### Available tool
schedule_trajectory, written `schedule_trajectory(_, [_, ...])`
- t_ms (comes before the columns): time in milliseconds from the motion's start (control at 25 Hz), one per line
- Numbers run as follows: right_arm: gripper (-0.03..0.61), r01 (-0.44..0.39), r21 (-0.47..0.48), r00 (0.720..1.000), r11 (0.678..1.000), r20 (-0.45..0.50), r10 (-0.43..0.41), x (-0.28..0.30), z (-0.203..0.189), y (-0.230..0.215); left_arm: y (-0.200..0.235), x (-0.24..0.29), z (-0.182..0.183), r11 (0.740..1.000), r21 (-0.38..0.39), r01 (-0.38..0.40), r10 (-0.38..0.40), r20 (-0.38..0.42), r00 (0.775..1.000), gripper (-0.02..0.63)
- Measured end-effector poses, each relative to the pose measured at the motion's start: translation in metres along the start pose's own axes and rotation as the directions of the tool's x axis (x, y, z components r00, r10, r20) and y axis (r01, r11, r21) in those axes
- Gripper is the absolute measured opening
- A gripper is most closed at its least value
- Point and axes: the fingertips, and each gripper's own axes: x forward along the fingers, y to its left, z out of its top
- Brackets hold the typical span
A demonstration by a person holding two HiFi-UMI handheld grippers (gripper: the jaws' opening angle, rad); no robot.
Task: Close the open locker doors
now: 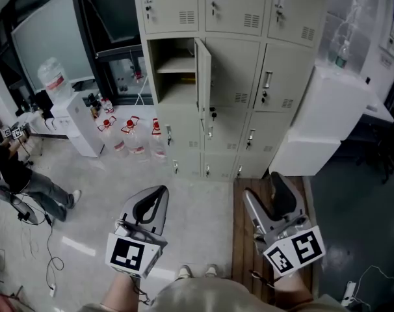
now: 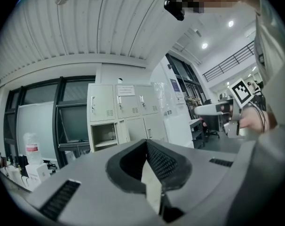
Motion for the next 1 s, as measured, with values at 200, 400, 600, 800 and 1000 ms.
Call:
schedule_trajectory(200, [0.284,-0.014,-0.005,1.000,1.000,-0.008,0.014,-0.006,-0.003,-0.012,-0.010,0.008,-0.003,1.000,0.005,-0.010,0.010,-0.005,1.000,0.008])
schedule_trajectory(400, [0.279,-0.044,-0.002,0.999,0.999,-0.006,0.044,-0.008,-0.004,-0.021,-0.018,0.015,-0.001,0.999,0.020,-0.036,0.036,-0.005,0.999,0.008])
schedule_trajectory(600, [0.276,-0.076,-0.002,0.997,0.997,-0.003,0.076,-0.004,-0.008,-0.029,-0.024,0.019,-0.007,0.999,0.021,-0.049,0.049,-0.016,0.999,0.008])
schedule_trajectory(800, [0.275,-0.088,-0.032,0.996,0.996,-0.007,0.088,0.010,-0.016,-0.044,-0.020,0.031,-0.015,0.997,0.031,-0.068,0.068,-0.021,0.997,0.008])
schedule_trajectory(1000, [0.275,-0.088,-0.042,0.996,0.995,-0.014,0.088,0.032,-0.027,-0.061,-0.006,0.044,-0.021,0.996,0.036,-0.084,0.085,-0.016,0.996,0.008])
